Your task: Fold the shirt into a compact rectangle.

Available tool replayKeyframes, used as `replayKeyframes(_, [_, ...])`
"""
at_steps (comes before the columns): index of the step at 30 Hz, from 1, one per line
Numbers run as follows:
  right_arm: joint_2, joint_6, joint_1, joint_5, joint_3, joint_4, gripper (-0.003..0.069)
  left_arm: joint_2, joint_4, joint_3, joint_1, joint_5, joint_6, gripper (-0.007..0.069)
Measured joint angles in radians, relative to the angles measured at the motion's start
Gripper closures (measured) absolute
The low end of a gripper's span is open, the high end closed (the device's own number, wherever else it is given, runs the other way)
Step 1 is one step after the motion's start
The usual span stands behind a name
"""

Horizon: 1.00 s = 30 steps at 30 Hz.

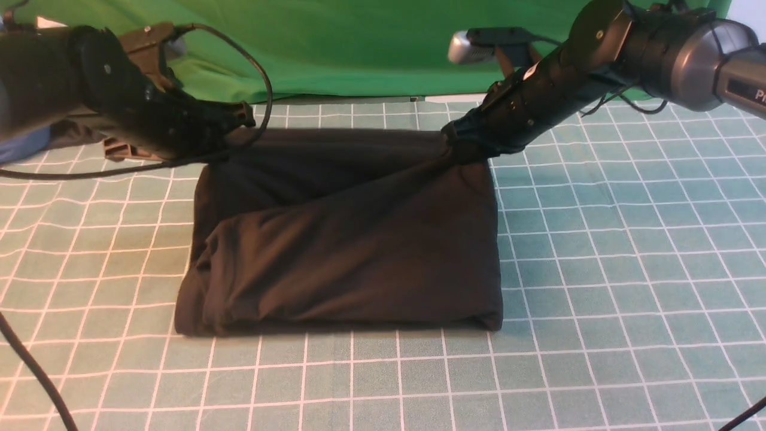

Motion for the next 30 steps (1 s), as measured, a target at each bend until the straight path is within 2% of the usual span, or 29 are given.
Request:
replayKeyframes(2, [0.0, 0.001, 0.0, -0.002, 0.0, -0.021, 0.0559, 0.019, -0.001, 0.0, 0.0, -0.004, 0.0, 0.0599])
replayKeyframes(6, [0.0, 0.0, 0.001, -0.019, 0.0, -0.061, 0.0458, 0.055, 0.001, 0.0, 0.0, -0.004, 0.0, 0.0577])
replayKeyframes(7, [0.0, 0.0, 0.0, -0.035, 0.0, -0.082, 0.0396, 0.067, 0.004, 0.0, 0.0, -0.006, 0.0, 0.055])
replayKeyframes(9, [-0.001, 0.003, -0.002, -0.053, 0.0, -0.095, 0.0316, 0.072, 0.007, 0.0, 0.0, -0.009, 0.001, 0.0495])
replayKeyframes(10, [-0.006, 0.003, -0.003, -0.055, 0.0, -0.102, 0.0286, 0.074, 0.013, 0.0, 0.0, -0.011, 0.002, 0.0438])
replayKeyframes(11, [-0.007, 0.003, -0.004, -0.055, 0.0, -0.102, 0.028, 0.074, 0.015, 0.0, 0.0, -0.011, 0.002, 0.0428])
replayKeyframes(12, [-0.014, 0.003, -0.004, -0.054, 0.0, -0.106, 0.0272, 0.072, 0.023, 0.0, 0.0, -0.011, 0.003, 0.038])
replayKeyframes(15, [-0.075, 0.005, -0.005, -0.044, 0.0, -0.146, 0.0311, 0.054, 0.055, 0.0, 0.0, 0.014, 0.004, 0.0205])
replayKeyframes(18, [-0.129, 0.005, -0.005, -0.041, 0.0, -0.19, 0.0391, 0.031, 0.073, 0.0, 0.0, 0.033, 0.004, 0.014])
replayKeyframes(19, [-0.196, 0.005, -0.005, -0.037, 0.0, -0.22, 0.0496, -0.003, 0.093, 0.0, 0.0, 0.054, 0.004, 0.0104])
replayKeyframes(21, [-0.265, 0.005, -0.005, -0.037, 0.0, -0.248, 0.0582, -0.042, 0.109, 0.0, 0.0, 0.08, 0.005, 0.0109])
replayKeyframes(22, [-0.29, 0.005, -0.005, -0.037, 0.0, -0.255, 0.0603, -0.062, 0.111, 0.0, 0.0, 0.091, 0.005, 0.0119])
replayKeyframes(25, [-0.407, 0.005, -0.005, -0.038, 0.0, -0.274, 0.0628, -0.132, 0.115, 0.0, 0.0, 0.134, 0.009, 0.0216])
replayKeyframes(27, [-0.512, 0.006, -0.007, -0.044, 0.0, -0.277, 0.0633, -0.207, 0.114, 0.0, 0.0, 0.175, 0.025, 0.0337])
replayKeyframes(28, [-0.569, 0.007, -0.007, -0.05, 0.0, -0.28, 0.0634, -0.252, 0.113, 0.0, 0.0, 0.202, 0.037, 0.0438])
replayKeyframes(29, [-0.607, 0.008, -0.007, -0.054, 0.0, -0.283, 0.0635, -0.283, 0.112, 0.0, 0.0, 0.217, 0.042, 0.0493])
replayKeyframes(30, [-0.626, 0.008, -0.007, -0.056, 0.0, -0.284, 0.0635, -0.291, 0.112, 0.0, 0.0, 0.221, 0.043, 0.0505])
